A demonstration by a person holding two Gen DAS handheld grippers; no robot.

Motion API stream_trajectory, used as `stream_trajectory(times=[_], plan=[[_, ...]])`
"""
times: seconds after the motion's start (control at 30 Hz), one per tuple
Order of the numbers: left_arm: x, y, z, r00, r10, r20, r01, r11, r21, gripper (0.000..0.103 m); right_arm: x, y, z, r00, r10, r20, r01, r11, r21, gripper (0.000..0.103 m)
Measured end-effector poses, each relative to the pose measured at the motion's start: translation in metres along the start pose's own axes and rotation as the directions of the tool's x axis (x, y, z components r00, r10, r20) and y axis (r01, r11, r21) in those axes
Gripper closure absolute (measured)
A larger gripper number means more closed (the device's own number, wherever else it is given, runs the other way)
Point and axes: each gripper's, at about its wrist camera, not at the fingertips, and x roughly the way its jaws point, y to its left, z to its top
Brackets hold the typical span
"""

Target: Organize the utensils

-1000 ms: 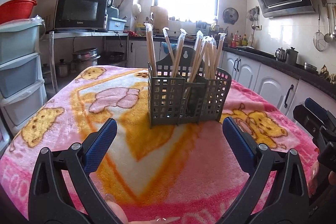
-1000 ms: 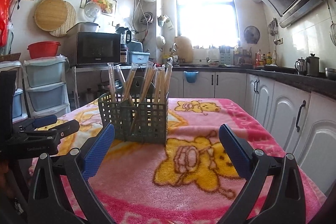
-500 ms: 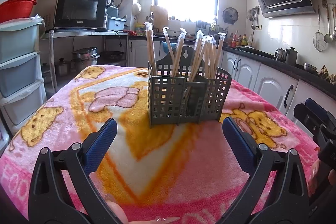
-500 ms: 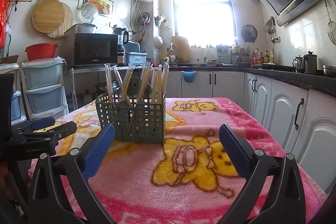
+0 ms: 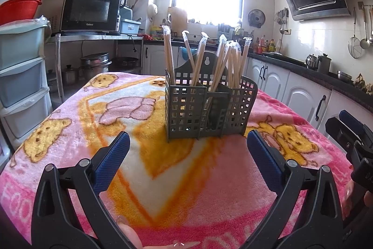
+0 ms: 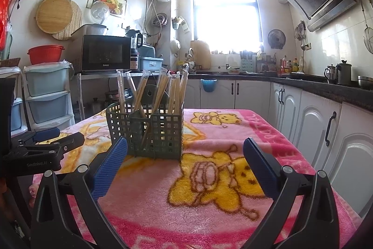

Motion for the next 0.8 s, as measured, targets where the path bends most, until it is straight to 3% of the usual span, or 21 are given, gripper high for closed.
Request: stream_trajectory(times=[0.8], plan=[[-0.0007,0.0012,0.0008,1.0,0.003,-0.006,-0.003,1.0,-0.009,0.01,-0.0002,-0.0022,0.0013,1.0,-0.001,-0.003,0.001,1.0,0.014,0.006]])
